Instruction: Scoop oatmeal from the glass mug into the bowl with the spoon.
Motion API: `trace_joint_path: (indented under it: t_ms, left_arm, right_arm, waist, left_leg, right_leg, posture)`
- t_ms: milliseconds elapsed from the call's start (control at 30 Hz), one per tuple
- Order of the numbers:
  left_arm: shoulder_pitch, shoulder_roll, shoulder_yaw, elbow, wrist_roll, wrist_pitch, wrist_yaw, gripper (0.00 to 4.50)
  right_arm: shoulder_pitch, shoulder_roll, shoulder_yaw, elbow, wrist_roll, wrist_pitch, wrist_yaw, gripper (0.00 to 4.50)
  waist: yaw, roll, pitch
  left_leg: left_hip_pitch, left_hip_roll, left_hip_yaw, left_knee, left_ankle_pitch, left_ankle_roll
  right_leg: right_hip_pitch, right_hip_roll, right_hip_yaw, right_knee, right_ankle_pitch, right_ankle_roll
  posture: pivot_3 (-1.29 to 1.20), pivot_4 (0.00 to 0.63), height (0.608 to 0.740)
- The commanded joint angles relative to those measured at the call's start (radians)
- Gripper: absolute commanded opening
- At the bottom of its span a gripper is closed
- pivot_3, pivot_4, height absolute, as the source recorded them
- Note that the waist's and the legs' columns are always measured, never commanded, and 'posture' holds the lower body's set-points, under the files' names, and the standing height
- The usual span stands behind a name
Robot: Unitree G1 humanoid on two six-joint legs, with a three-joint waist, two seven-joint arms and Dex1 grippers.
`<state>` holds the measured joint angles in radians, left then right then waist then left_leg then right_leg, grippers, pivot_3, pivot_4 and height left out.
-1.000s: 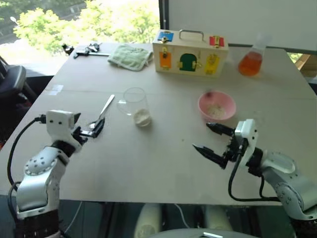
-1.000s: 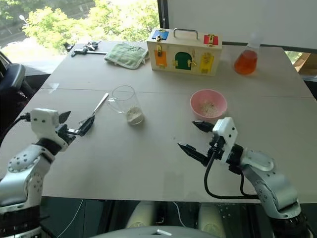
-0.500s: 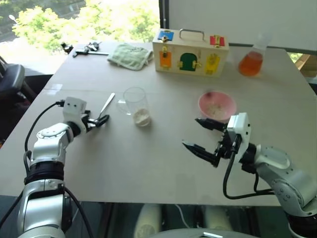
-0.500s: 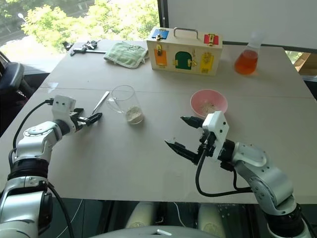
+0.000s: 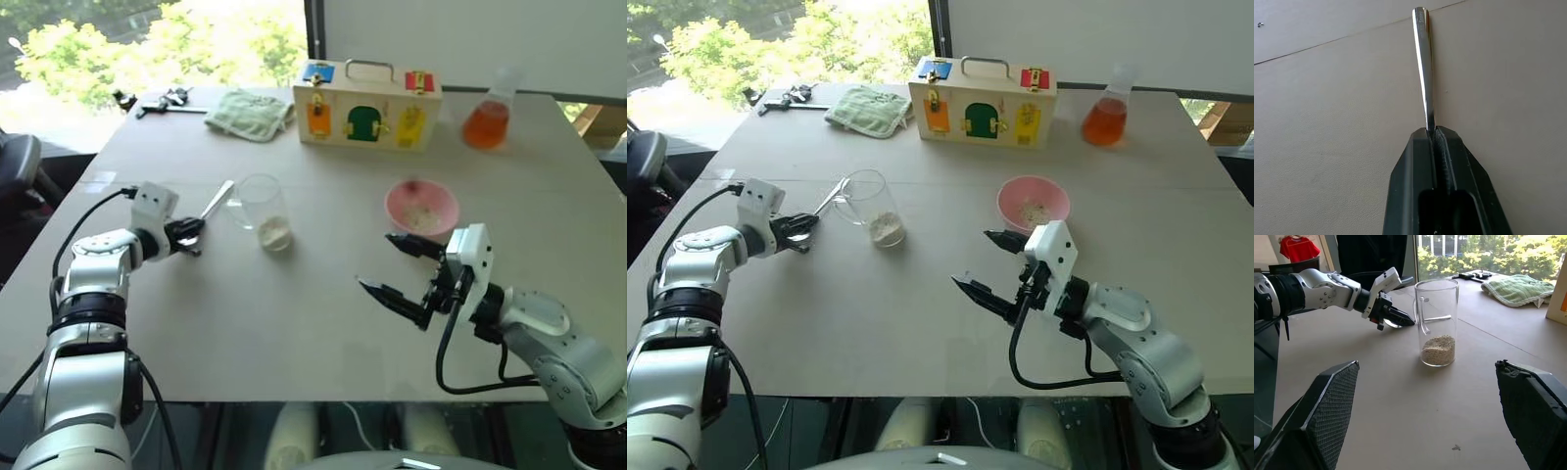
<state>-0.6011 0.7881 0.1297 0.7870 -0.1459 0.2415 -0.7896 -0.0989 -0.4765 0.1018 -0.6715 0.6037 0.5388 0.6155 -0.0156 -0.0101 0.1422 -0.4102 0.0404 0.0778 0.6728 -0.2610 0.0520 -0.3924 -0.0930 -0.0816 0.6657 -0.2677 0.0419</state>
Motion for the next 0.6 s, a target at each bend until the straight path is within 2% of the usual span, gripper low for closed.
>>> trace_joint_path:
  t_ms: [33,100,200,333,500,600]
  left_arm:
    - [0.185,0.011,0.061,-0.159,-0.060,0.065,-0.032,0.04]
    - [0.326,0.001,0.131,-0.348,-0.137,0.098,-0.056,0.04]
    - [0.674,-0.034,0.287,-0.713,-0.282,0.166,-0.093,0.04]
    - [1.038,-0.135,0.438,-1.068,-0.460,0.217,-0.131,0.04]
    - [1.282,-0.229,0.419,-1.356,-0.576,0.215,-0.166,0.04]
    - [1.276,-0.261,0.347,-1.420,-0.541,0.184,-0.127,0.04]
  right_arm:
    - [0.004,0.000,-0.006,-0.045,0.002,-0.023,-0.001,4.50]
    - [0.009,0.000,-0.007,-0.046,0.000,-0.023,-0.001,4.50]
    - [0.015,-0.001,-0.007,-0.044,-0.005,-0.025,0.000,4.50]
    - [0.006,0.005,-0.020,-0.024,0.019,-0.010,0.000,4.50]
    - [-0.019,0.027,-0.020,0.020,0.106,0.087,-0.017,4.50]
    - [-0.029,0.007,-0.003,0.043,0.161,0.196,-0.023,4.50]
  waist:
    - [-0.011,0.000,0.000]
    - [-0.024,0.000,0.000]
    - [-0.031,0.000,0.000]
    - [-0.024,0.000,0.001]
    - [0.006,-0.003,0.003]
    - [0.026,0.000,0.004]
  left_leg:
    - [0.000,0.000,0.001,0.000,0.000,0.000]
    - [0.000,0.001,0.003,-0.001,0.002,-0.003]
    - [0.000,0.001,0.006,-0.005,0.001,-0.003]
    - [-0.001,0.001,0.006,-0.004,-0.001,-0.003]
    - [-0.001,0.000,0.001,-0.003,-0.004,0.000]
    - [-0.003,-0.001,-0.003,-0.002,-0.005,-0.004]
  right_leg:
    - [-0.001,0.000,0.002,0.000,0.000,0.000]
    - [-0.002,-0.001,0.004,0.000,0.000,0.000]
    - [-0.003,-0.006,0.008,-0.003,0.000,0.000]
    - [-0.005,-0.010,0.010,-0.005,0.000,0.001]
    - [-0.004,-0.012,0.006,-0.005,-0.003,-0.004]
    - [-0.004,-0.013,0.002,-0.005,-0.001,-0.008]
  posture:
    - [0.00,0.150,0.740]
    - [0.00,0.150,0.740]
    - [0.00,0.150,0.740]
    - [0.00,0.150,0.740]
    - [0.00,0.150,0.740]
    - [0.00,0.150,0.740]
